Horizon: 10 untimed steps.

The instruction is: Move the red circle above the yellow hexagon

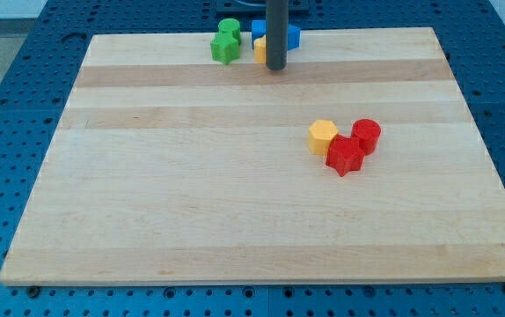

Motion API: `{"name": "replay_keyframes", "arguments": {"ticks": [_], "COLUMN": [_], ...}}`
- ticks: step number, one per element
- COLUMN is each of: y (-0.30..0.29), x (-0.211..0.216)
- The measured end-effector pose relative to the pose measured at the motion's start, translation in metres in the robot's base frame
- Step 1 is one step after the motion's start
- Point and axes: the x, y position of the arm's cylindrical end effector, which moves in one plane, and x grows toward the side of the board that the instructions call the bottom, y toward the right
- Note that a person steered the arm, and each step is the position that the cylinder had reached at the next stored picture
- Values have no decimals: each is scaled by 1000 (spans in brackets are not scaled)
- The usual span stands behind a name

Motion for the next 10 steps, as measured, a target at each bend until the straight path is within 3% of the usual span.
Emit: {"name": "replay_keyframes", "arguments": {"ticks": [2,3,4,5,6,7,9,10], "y": [4,45,159,214,211,183,87,85], "x": [9,57,66,115,165,179,137,138]}}
